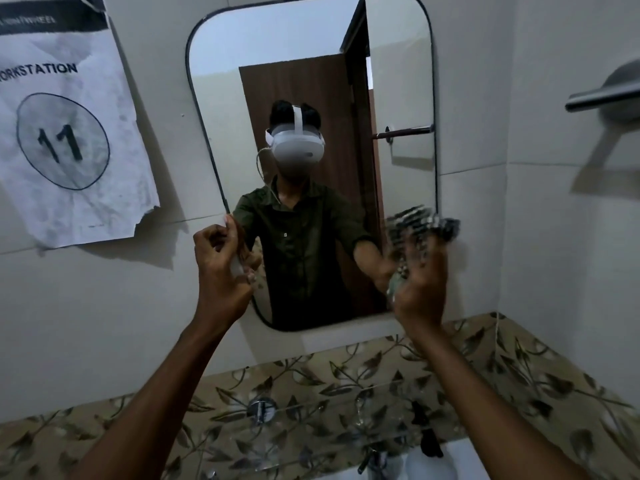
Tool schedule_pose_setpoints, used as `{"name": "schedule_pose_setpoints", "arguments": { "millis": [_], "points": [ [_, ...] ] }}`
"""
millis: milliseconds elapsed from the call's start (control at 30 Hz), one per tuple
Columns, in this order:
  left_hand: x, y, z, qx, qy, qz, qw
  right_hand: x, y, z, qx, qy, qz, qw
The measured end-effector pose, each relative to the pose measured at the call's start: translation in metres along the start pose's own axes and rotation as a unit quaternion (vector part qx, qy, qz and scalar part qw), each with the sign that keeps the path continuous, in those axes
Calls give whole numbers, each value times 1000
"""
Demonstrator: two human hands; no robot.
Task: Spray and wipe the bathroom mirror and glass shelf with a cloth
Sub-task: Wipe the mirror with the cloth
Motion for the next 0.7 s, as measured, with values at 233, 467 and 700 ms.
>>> {"name": "schedule_pose_setpoints", "arguments": {
  "millis": [233,467,700],
  "points": [
    [1,1,-6,-20,-16,-16,1000,-8,-33,5,176,-43,35,983],
    [1,-2,6,-38,-38,6,999,-13,-86,-5,184,-10,-51,982],
    [-1,-3,20,-60,-106,18,992,-5,-68,-14,459,146,50,875]
  ]
}}
Point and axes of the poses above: each hand's wrist, its own y-axis towards the middle knuckle, its own x-axis out of the palm, z = x × y, the point moved 5 cm from there along y, towards the middle knuckle, and after that the axes turned 5 degrees about -y, right-handed, at the moved point
